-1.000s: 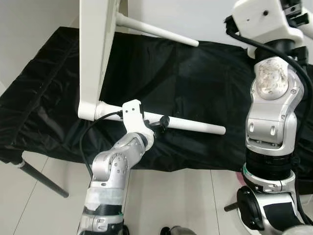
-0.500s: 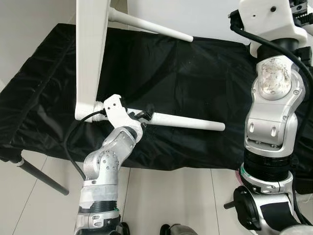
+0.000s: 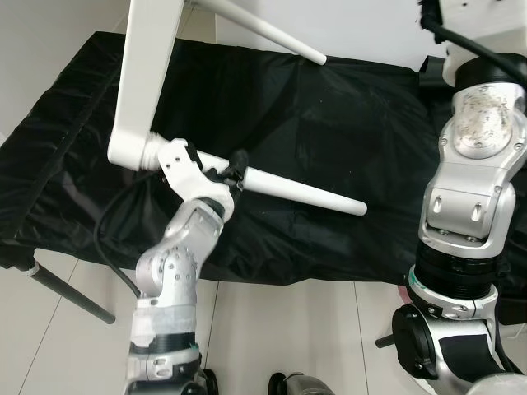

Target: Building children table

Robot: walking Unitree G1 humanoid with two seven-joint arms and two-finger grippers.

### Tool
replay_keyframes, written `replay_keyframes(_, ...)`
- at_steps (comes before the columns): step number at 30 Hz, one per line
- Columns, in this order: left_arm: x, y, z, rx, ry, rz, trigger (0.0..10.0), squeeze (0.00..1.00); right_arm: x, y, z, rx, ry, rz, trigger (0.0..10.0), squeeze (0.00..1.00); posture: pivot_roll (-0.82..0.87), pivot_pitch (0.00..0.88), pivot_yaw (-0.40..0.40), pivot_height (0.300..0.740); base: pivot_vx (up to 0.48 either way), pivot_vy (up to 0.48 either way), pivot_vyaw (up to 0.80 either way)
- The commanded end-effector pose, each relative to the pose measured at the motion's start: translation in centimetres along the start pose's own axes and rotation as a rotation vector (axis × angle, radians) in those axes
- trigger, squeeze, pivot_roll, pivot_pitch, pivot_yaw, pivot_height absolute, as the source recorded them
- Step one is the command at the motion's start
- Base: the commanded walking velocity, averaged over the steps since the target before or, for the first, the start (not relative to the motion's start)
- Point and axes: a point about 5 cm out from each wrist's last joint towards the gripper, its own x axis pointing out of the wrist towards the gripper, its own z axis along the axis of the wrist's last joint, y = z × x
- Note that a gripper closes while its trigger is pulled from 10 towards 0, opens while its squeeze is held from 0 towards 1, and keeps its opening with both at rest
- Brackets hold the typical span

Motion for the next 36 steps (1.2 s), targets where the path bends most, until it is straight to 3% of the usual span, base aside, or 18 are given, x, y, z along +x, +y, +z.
replay_keyframes(1,0.1,-6.1,3.5,0.067,-0.160,-0.252,0.0,0.00,-0.7,1.7,-0.3,0.128,0.033,0.105,0.0,0.00,-0.07,0.155,-0.018,0.740,0.000,0.000,0.00)
replay_keyframes(2,0.5,-6.4,4.8,0.110,-0.193,-0.270,0.0,0.00,-0.8,1.6,-0.7,0.150,0.051,0.109,0.0,0.00,-0.07,0.152,-0.020,0.740,0.000,0.000,0.00)
replay_keyframes(3,0.5,-6.4,4.8,0.110,-0.193,-0.270,0.0,0.00,-0.8,1.6,-0.7,0.150,0.051,0.109,0.0,0.00,-0.07,0.152,-0.020,0.740,0.000,0.000,0.00)
replay_keyframes(4,0.9,-6.9,7.0,0.176,-0.252,-0.287,0.0,0.00,-0.9,1.6,-1.7,0.201,0.093,0.114,0.0,0.00,-0.07,0.152,-0.014,0.740,0.000,0.000,0.00)
replay_keyframes(7,1.0,-7.3,8.2,0.216,-0.291,-0.302,0.0,0.00,-1.1,1.6,-2.4,0.205,0.109,0.122,0.0,0.00,-0.06,0.153,-0.012,0.740,0.000,0.000,0.00)
replay_keyframes(11,0.7,-9.1,10.6,0.269,-0.369,-0.359,0.0,0.00,-2.1,2.1,-4.7,0.277,0.204,0.150,0.0,0.00,-0.06,0.158,-0.006,0.740,0.000,0.000,0.00)
replay_keyframes(14,0.6,-9.5,10.9,0.283,-0.384,-0.368,0.0,0.00,-2.4,2.3,-5.3,0.287,0.219,0.154,0.0,0.00,-0.06,0.159,-0.004,0.740,0.000,0.000,0.00)
replay_keyframes(16,0.2,-10.6,11.2,0.308,-0.395,-0.405,0.0,0.00,-4.2,3.7,-7.4,0.329,0.293,0.197,0.0,0.00,-0.06,0.164,0.002,0.740,0.000,0.000,0.00)
replay_keyframes(18,0.2,-10.6,11.2,0.308,-0.395,-0.405,0.0,0.00,-4.2,3.7,-7.4,0.329,0.293,0.197,0.0,0.00,-0.06,0.164,0.002,0.740,0.000,0.000,0.00)
replay_keyframes(23,0.0,-11.5,10.9,0.328,-0.375,-0.438,0.0,0.00,-7.3,5.2,-10.5,0.457,0.421,0.222,0.0,0.00,-0.04,0.175,0.000,0.740,0.000,0.000,0.00)
replay_keyframes(31,0.2,-11.6,10.1,0.347,-0.341,-0.473,0.0,0.00,-10.1,6.2,-11.6,0.488,0.467,0.248,0.0,0.00,-0.03,0.179,0.002,0.740,0.000,0.000,0.00)
replay_keyframes(36,-0.5,-13.0,10.6,0.369,-0.341,-0.489,0.0,0.00,-12.6,6.5,-12.7,0.495,0.517,0.262,0.0,0.00,-0.02,0.184,0.004,0.740,0.000,0.000,0.00)
